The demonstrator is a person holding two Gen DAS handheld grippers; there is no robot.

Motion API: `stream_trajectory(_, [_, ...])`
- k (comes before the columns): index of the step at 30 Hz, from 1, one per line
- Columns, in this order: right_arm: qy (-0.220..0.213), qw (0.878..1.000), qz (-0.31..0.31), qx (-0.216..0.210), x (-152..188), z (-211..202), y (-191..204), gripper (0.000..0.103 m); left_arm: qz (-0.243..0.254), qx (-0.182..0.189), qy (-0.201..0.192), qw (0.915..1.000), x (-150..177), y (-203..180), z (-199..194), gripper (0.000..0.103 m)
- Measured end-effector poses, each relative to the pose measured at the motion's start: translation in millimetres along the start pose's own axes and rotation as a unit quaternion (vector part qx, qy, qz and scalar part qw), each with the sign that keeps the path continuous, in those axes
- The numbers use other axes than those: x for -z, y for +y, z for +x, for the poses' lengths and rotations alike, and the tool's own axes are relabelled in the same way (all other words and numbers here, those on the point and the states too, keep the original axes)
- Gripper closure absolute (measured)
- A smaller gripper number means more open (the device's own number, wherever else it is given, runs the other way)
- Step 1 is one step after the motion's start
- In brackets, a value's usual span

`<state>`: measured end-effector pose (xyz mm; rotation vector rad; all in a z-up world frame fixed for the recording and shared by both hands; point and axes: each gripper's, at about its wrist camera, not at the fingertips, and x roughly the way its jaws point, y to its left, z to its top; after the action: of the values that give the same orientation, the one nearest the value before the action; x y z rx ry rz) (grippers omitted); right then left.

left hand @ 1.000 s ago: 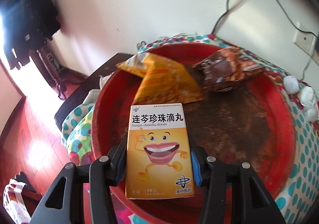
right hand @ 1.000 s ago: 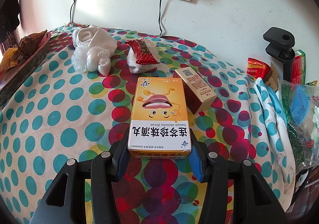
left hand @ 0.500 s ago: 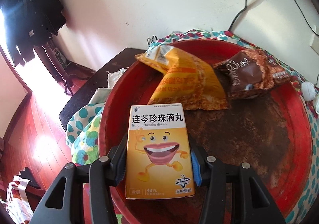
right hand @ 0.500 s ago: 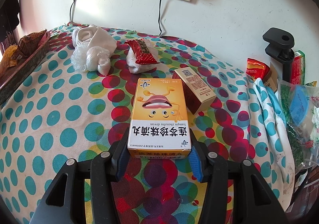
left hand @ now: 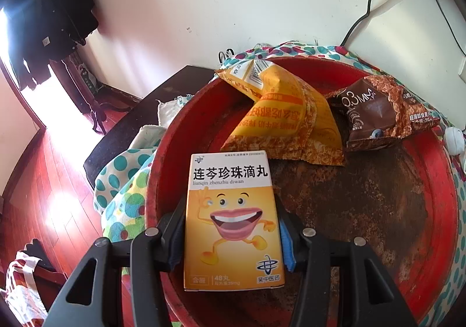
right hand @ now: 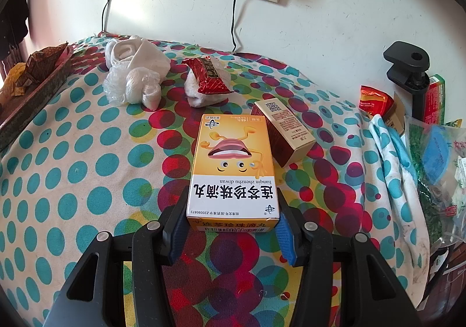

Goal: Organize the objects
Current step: 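Carry the yellow medicine box into the red tray and release it with the left gripper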

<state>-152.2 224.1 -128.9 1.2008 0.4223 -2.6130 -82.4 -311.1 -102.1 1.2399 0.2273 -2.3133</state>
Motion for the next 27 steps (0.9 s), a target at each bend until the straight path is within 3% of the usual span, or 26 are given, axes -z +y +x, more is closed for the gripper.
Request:
stream_trajectory(9, [-0.001,1.0,-0.004,0.004,0.0,-0.5,1.1,0.053,0.006,0.012,0.01,0.9999,-0.3,-1.9,-7.7,0.042])
stream_trajectory(16, [-0.003,1.0,-0.008,0.005,-0.5,-1.2,1.2,0.054,0.01,0.002,-0.051,0.9986,11.3,-6.8,-53.0,0.041])
stream_trajectory(20, [-0.003,1.0,-0.011,0.008,-0.1,-1.7,3.6,0.054,0.014,0.019,-0.1,0.9947,31.3,-9.7,-80.3,0.039])
stream_trajectory(27, [-0.012,0.999,-0.028,0.034,-0.2,-5.7,11.2,0.054,0.026,0.057,-0.121,0.9907,62.1,-13.7,-95.5,0.038])
